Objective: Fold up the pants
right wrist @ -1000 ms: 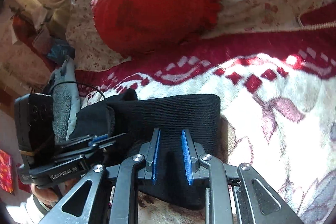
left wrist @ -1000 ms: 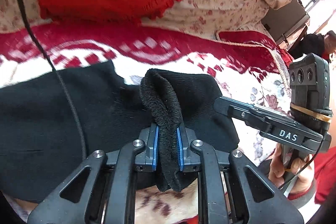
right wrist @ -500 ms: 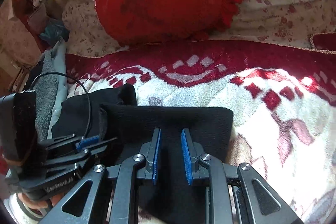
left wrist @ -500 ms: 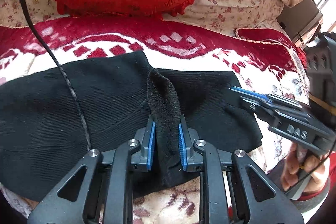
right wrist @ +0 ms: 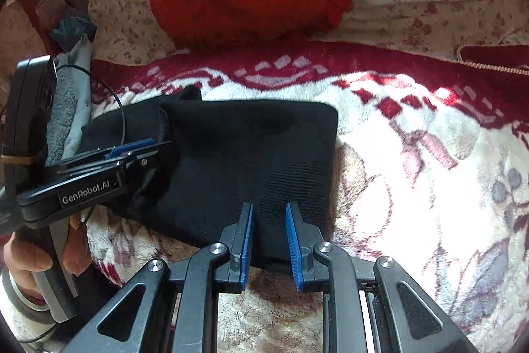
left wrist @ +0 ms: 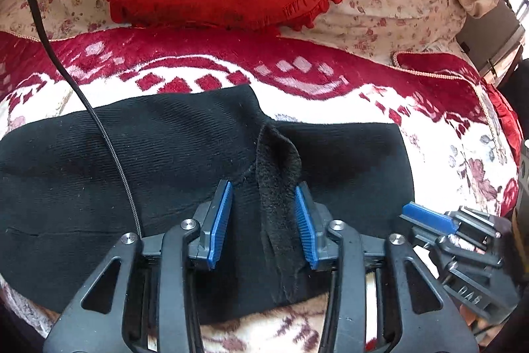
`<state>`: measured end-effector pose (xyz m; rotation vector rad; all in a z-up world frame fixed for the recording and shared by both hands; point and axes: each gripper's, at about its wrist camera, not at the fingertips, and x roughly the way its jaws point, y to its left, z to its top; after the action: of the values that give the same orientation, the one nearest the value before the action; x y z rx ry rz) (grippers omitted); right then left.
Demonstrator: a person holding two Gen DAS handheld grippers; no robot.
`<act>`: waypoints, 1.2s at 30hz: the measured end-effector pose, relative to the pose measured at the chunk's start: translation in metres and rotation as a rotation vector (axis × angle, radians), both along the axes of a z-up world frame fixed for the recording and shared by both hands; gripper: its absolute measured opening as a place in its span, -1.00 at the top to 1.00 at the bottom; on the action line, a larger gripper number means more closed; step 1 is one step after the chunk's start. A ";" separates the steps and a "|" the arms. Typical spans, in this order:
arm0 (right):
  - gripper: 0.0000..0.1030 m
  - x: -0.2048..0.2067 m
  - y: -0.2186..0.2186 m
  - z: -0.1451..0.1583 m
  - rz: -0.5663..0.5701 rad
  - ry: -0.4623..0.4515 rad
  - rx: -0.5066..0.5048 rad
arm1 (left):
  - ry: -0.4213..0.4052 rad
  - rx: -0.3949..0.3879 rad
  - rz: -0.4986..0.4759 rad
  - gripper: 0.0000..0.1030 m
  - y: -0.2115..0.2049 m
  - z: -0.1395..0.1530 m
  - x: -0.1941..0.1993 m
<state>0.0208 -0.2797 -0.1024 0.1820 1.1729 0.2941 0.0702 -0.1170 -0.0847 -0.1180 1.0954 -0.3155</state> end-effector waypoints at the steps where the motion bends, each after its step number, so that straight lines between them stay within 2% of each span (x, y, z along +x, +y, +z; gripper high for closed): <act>1: 0.63 0.001 0.002 -0.003 0.002 -0.003 -0.014 | -0.008 0.007 -0.002 0.26 -0.001 0.001 0.000; 5: 0.62 0.004 0.005 0.001 0.025 0.002 -0.039 | -0.004 0.003 0.001 0.26 -0.001 0.002 -0.001; 11: 0.62 0.008 0.005 0.020 0.015 -0.007 0.041 | -0.009 -0.003 0.016 0.26 0.007 0.011 -0.006; 17: 0.62 0.027 0.030 0.021 0.024 -0.040 0.044 | -0.059 0.046 0.041 0.24 0.024 0.025 -0.015; 18: 0.62 0.031 0.035 0.019 0.027 -0.036 0.041 | -0.064 0.055 0.048 0.21 0.027 0.027 -0.017; 20: 0.62 0.038 0.045 0.013 0.034 -0.023 0.023 | -0.074 0.058 0.060 -0.06 0.034 0.029 -0.019; 21: 0.62 0.041 0.051 0.010 0.042 -0.018 0.019 | -0.082 0.057 0.068 -0.10 0.037 0.031 -0.021; 25: 0.61 0.044 0.069 0.003 0.066 -0.021 0.009 | -0.092 0.057 0.097 -0.11 0.053 0.034 -0.025; 31: 0.60 0.046 0.096 0.002 0.116 -0.052 -0.123 | -0.075 0.041 0.128 -0.11 0.067 0.036 -0.030; 36: 0.61 0.042 0.101 0.012 0.129 -0.059 -0.127 | -0.073 0.027 0.163 -0.11 0.086 0.039 -0.037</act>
<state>0.0628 -0.1786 -0.0907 -0.0131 1.1428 0.3352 0.0330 -0.0311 -0.0453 -0.1697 1.0105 -0.1575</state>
